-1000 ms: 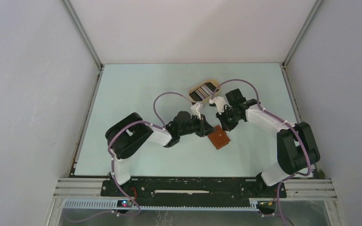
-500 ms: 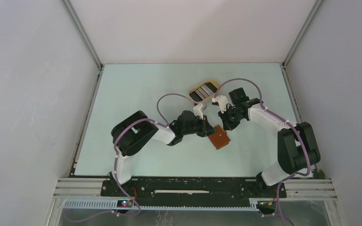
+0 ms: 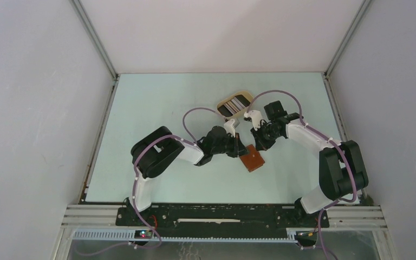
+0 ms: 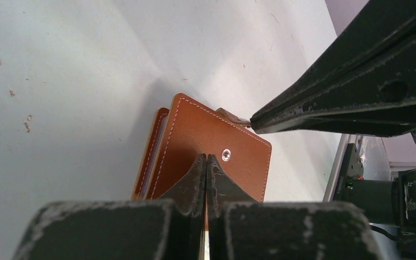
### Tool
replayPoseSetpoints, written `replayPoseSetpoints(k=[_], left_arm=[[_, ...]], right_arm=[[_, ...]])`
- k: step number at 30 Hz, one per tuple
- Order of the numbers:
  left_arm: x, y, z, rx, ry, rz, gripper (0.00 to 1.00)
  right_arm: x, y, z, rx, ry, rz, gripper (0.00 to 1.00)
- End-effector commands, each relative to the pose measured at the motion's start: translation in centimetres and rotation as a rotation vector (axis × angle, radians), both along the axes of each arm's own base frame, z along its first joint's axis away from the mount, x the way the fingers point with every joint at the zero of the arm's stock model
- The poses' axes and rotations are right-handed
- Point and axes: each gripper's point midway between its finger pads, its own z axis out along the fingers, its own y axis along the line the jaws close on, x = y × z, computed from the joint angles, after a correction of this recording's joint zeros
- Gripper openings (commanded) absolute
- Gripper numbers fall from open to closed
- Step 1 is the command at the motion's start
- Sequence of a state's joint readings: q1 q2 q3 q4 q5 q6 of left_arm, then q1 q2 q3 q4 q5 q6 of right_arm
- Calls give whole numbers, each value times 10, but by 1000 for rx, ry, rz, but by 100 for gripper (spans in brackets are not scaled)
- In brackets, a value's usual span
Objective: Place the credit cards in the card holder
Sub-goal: Close the card holder at the center of the board.
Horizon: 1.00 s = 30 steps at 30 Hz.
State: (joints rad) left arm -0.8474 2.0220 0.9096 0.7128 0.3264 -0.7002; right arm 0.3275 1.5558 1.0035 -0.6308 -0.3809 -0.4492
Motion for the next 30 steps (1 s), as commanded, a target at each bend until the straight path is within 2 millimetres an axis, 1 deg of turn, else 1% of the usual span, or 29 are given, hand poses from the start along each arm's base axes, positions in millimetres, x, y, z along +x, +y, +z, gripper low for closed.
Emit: replayPoseSetpoints(k=[1, 7, 12, 24, 30], left_arm=[[6, -6, 4, -3, 0, -5, 0], [6, -4, 4, 0, -1, -3, 0], [6, -2, 4, -2, 1, 2, 0], [5, -2, 5, -12, 4, -1, 0], [5, -3, 6, -18, 3, -5, 0]], right_arm=[[0, 12, 13, 62, -6, 49, 0], [-8, 13, 1, 52, 48, 70, 0], [-14, 13, -6, 43, 79, 89, 0], [-19, 22, -7, 46, 84, 118, 0], [-14, 24, -4, 40, 58, 106, 0]])
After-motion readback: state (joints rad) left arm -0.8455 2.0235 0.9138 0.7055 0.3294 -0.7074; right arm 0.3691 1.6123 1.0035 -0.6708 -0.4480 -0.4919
